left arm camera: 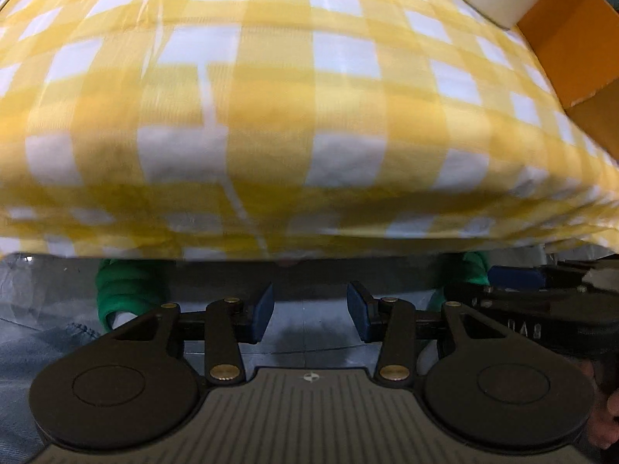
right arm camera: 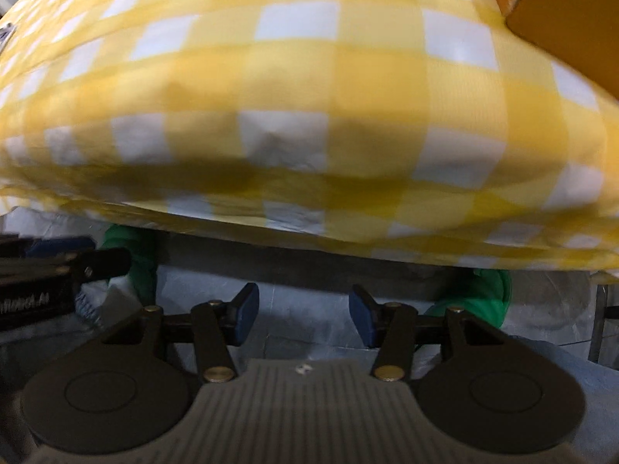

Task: Organize soft objects
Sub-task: 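Lower both grippers under the table edge toward the pink sponge on the floor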

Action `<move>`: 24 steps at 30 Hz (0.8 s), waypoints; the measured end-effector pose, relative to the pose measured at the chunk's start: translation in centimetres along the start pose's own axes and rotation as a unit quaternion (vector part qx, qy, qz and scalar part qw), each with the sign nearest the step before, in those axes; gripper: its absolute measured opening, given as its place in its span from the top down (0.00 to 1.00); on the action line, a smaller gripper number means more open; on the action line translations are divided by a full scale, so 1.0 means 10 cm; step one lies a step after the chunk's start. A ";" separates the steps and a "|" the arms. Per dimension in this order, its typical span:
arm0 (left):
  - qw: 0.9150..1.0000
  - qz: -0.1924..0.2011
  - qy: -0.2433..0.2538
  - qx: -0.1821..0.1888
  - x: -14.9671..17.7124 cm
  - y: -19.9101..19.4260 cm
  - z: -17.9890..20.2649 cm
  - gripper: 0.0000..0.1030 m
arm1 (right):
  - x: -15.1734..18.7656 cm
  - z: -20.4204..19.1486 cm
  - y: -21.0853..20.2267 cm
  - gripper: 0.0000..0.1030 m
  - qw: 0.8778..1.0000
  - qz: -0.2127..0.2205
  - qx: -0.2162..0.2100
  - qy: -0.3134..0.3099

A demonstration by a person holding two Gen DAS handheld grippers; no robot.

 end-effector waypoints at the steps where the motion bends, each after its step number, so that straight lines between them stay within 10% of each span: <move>1: 1.000 0.002 0.000 -0.002 0.07 0.00 0.00 0.50 | 0.02 0.01 0.02 0.50 1.000 0.003 0.002 0.002; 24: 0.995 0.096 0.006 -0.032 0.93 -0.45 0.19 0.48 | 0.99 -0.14 -0.37 0.34 0.995 0.093 0.019 0.027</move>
Point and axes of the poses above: each gripper's, at about its wrist camera, not at the fingertips, and y roughly the way its jaws point, z to its right, x to its underside, the point moved 1 cm from there along y, roughly the way its jaws point, and after that the axes turned 3 degrees about z, right-handed, at the moved point
